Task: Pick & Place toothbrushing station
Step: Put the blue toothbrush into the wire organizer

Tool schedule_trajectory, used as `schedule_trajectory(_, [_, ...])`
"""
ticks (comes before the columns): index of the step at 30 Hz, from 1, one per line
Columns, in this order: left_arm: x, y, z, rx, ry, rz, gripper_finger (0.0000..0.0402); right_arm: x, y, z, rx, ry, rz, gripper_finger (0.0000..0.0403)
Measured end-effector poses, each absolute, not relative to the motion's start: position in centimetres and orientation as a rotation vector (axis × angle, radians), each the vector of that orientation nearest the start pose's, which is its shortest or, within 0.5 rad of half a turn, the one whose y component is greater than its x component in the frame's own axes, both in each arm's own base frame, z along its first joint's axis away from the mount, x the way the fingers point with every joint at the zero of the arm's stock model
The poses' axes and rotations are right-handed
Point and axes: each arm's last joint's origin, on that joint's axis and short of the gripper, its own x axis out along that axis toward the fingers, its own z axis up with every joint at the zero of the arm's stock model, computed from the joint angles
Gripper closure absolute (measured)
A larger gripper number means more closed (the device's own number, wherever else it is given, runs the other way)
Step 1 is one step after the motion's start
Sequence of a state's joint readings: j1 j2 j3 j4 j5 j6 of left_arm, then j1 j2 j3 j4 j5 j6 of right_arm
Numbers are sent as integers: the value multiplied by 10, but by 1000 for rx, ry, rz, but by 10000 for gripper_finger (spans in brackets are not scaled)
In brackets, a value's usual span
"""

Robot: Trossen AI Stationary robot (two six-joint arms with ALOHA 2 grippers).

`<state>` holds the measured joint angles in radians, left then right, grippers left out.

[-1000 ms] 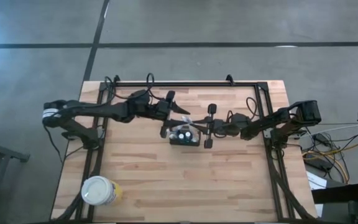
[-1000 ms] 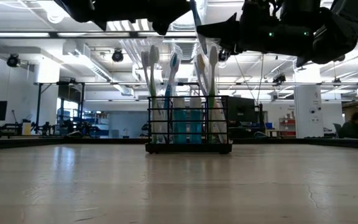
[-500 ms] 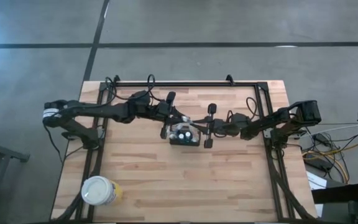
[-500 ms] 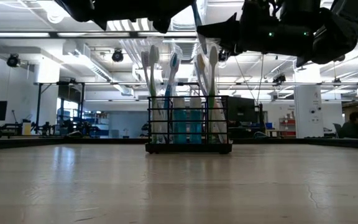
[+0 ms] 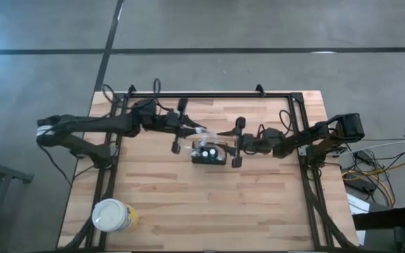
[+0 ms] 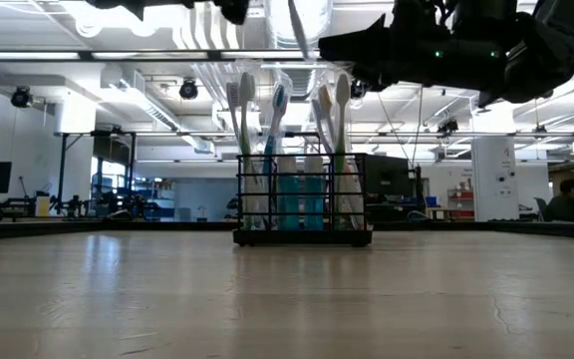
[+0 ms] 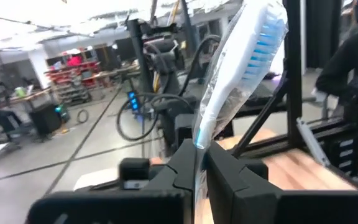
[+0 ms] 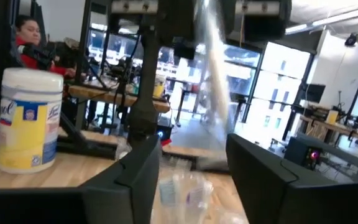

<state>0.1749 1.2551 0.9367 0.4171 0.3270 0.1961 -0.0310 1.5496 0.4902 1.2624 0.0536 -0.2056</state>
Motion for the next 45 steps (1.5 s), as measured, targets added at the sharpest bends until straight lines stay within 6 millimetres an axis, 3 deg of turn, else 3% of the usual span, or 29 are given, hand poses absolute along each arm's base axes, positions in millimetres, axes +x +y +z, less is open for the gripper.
schedule_trajectory(6, [248,37,353,242,-37,-72,384,273,-12,202,-137,-191,-162,206])
schedule_trajectory(10, [230,38,343,220,-35,-37,384,262,-12,202,-129,-192,-185,212])
schedule_trajectory(15, [218,41,317,143,-2,4,384,240,-12,204,-109,-214,-186,250])
schedule_trajectory(26, [228,43,274,19,57,-2,384,195,-10,192,-94,-219,-184,385])
schedule_trajectory(45, [274,55,211,-63,235,53,384,189,-10,191,-119,-221,-187,394])
